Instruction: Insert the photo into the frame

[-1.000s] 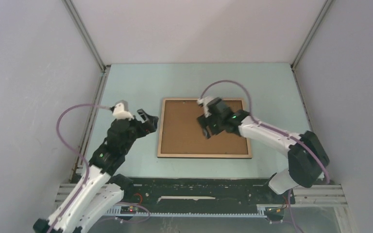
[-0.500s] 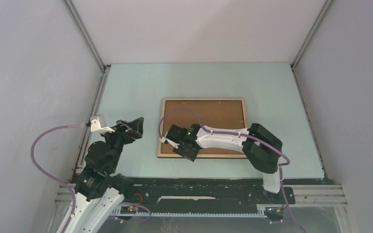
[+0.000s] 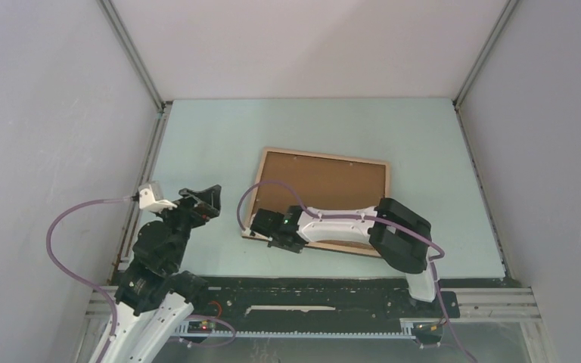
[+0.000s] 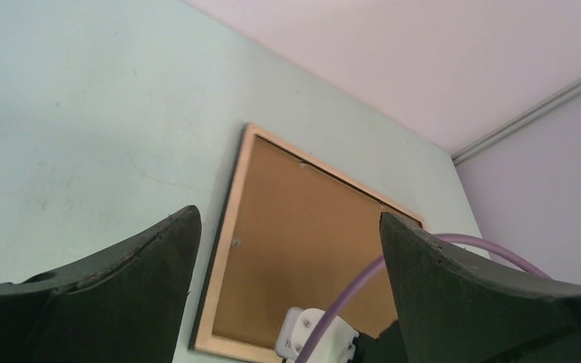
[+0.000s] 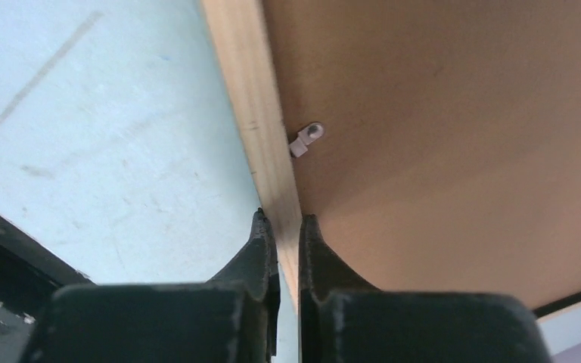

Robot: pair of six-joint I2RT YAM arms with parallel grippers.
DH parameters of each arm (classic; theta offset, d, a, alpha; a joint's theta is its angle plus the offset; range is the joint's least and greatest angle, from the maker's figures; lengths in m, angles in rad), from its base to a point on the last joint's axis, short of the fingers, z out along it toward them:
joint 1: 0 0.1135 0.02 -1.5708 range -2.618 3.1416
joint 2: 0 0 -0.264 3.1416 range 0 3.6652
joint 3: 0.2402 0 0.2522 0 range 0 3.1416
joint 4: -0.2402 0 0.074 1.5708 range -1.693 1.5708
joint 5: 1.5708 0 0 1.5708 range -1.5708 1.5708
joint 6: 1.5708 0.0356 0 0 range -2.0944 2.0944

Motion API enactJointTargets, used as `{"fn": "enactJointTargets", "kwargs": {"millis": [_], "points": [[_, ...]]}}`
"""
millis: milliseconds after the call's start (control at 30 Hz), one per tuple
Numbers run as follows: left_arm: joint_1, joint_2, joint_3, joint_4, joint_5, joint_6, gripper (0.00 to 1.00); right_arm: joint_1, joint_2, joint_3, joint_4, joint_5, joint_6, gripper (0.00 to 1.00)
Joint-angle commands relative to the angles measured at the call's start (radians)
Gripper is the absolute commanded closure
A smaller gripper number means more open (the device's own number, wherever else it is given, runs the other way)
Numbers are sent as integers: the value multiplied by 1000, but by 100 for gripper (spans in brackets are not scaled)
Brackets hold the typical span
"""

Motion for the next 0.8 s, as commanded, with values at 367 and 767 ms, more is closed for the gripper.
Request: {"fn": "enactJointTargets", "kwargs": {"millis": [367, 767], "points": [[3, 201, -190, 142, 262, -421, 1, -199, -316, -77, 218, -320, 85, 100], [0, 848, -350, 1176, 673, -795, 12, -271, -352, -79, 276, -389, 160, 100]]}}
